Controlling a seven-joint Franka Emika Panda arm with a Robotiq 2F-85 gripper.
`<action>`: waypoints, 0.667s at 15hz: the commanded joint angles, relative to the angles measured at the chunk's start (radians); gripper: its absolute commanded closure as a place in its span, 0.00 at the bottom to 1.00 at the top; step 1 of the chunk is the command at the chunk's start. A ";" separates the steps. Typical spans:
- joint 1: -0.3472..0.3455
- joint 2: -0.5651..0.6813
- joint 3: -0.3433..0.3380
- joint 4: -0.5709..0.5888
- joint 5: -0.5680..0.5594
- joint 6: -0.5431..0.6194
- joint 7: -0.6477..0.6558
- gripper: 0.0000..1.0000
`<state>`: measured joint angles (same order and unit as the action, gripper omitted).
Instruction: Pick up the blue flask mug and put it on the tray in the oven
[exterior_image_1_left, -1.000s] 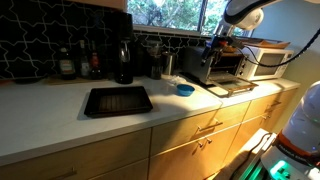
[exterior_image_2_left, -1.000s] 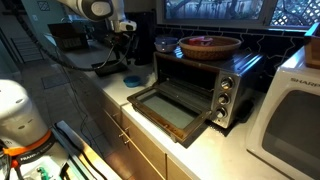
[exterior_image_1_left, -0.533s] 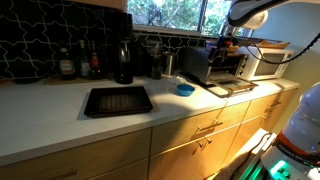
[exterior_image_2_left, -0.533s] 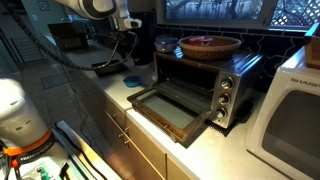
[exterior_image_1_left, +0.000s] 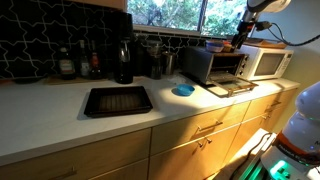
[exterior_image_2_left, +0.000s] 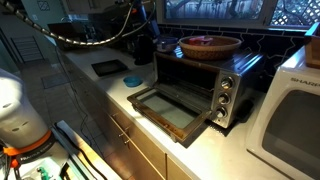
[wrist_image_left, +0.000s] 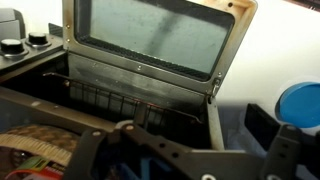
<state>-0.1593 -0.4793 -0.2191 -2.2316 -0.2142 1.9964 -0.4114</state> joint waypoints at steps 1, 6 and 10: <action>0.027 0.018 -0.058 0.100 0.004 -0.040 -0.158 0.00; 0.020 0.004 -0.053 0.089 0.007 -0.017 -0.137 0.00; 0.027 0.020 -0.052 0.094 0.022 -0.006 -0.130 0.00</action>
<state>-0.1470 -0.4724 -0.2627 -2.1469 -0.2039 1.9830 -0.5494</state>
